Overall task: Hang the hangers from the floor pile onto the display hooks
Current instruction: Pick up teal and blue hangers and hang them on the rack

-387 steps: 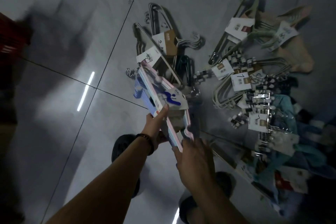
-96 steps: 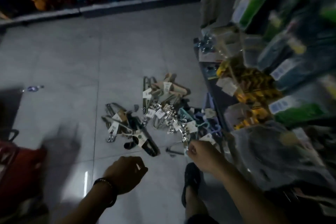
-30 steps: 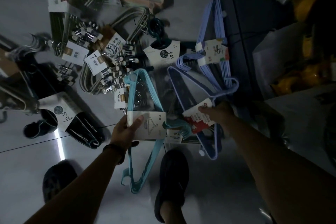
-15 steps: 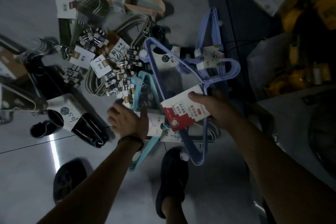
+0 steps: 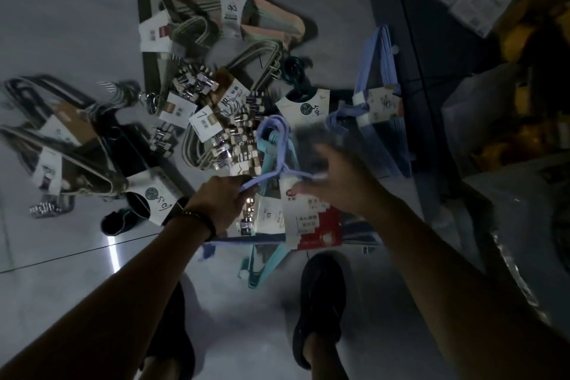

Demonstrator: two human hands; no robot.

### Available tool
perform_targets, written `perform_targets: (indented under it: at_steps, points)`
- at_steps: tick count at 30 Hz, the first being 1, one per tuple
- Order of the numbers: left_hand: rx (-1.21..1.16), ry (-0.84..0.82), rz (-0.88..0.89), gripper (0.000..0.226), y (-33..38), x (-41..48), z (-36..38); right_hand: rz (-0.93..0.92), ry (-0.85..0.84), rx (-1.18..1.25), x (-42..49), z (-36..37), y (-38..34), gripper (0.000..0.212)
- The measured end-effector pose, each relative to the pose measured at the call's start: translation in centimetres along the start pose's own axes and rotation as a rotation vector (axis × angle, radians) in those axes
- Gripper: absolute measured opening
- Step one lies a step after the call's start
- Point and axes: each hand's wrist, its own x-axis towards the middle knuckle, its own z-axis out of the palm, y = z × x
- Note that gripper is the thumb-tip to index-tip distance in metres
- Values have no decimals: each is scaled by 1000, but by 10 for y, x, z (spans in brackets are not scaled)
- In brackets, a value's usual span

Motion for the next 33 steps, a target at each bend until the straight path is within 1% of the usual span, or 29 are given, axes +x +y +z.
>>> perform_targets:
  at_steps: [1, 2, 3, 4, 5, 6, 7, 8, 9, 10, 11, 13, 14, 15, 17, 18, 20, 22, 23, 24, 26, 27, 28, 30, 31, 33]
  points:
    - [-62, 33, -70, 28, -5, -7, 5, -45, 239, -98, -5, 8, 4, 68]
    - [-135, 61, -147, 27, -8, -14, 10, -80, 491, -123, -13, 15, 6, 66]
    - [-227, 82, -216, 26, -8, -20, 15, -82, 727, -99, -23, 23, 7, 61]
    - [-338, 93, -286, 27, -6, -25, 18, -29, 903, -44, -33, 32, 5, 57]
    - [-457, 97, -351, 27, -3, -28, 21, 87, 997, 49, -44, 43, 1, 59]
    - [-561, 99, -409, 27, 0, -31, 23, 247, 983, 204, -52, 54, -6, 63]
    - [-647, 98, -451, 27, 4, -32, 25, 395, 863, 443, -52, 62, -12, 65]
    - [-707, 89, -485, 26, 8, -33, 26, 485, 691, 742, -49, 67, -20, 61]
    - [-755, 77, -506, 24, 13, -35, 27, 496, 535, 1002, -44, 70, -24, 58]
    - [-769, 66, -506, 22, 16, -36, 28, 462, 454, 1136, -39, 73, -25, 58]
    - [-748, 65, -485, 20, 19, -37, 29, 419, 452, 1166, -35, 74, -28, 63]
    - [-649, 78, -416, 21, 20, -37, 29, 390, 543, 1145, -28, 77, -35, 72]
    - [-613, 94, -389, 22, 20, -37, 28, 386, 567, 1116, -28, 79, -38, 72]
    - [-591, 112, -369, 22, 21, -37, 27, 367, 536, 1090, -30, 85, -38, 67]
    - [-555, 136, -361, 21, 25, -36, 22, 300, 364, 1071, -37, 98, -41, 55]
    - [-541, 145, -361, 19, 27, -36, 20, 303, 270, 1077, -40, 106, -42, 58]
    - [-516, 168, -343, 18, 31, -33, 17, 309, 141, 1118, -46, 121, -41, 75]
    - [-513, 170, -315, 20, 34, -31, 12, 310, 82, 1165, -49, 122, -42, 73]
    - [-520, 156, -305, 21, 34, -29, 10, 334, 85, 1209, -48, 115, -43, 70]
    - [-541, 133, -308, 21, 33, -28, 8, 382, 125, 1261, -46, 108, -41, 69]
    - [-598, 81, -338, 23, 33, -28, 5, 437, 260, 1329, -37, 93, -32, 76]
    - [-613, 69, -348, 25, 34, -29, 6, 448, 308, 1323, -33, 86, -32, 77]
    - [-608, 58, -353, 26, 37, -31, 6, 466, 344, 1277, -29, 83, -34, 73]
    - [-603, 54, -351, 24, 44, -32, 11, 521, 392, 1114, -25, 86, -42, 63]
    - [-596, 60, -350, 23, 47, -30, 14, 525, 412, 1076, -27, 90, -46, 67]
    - [-550, 65, -361, 24, 53, -25, 12, 504, 392, 1110, -27, 98, -45, 80]
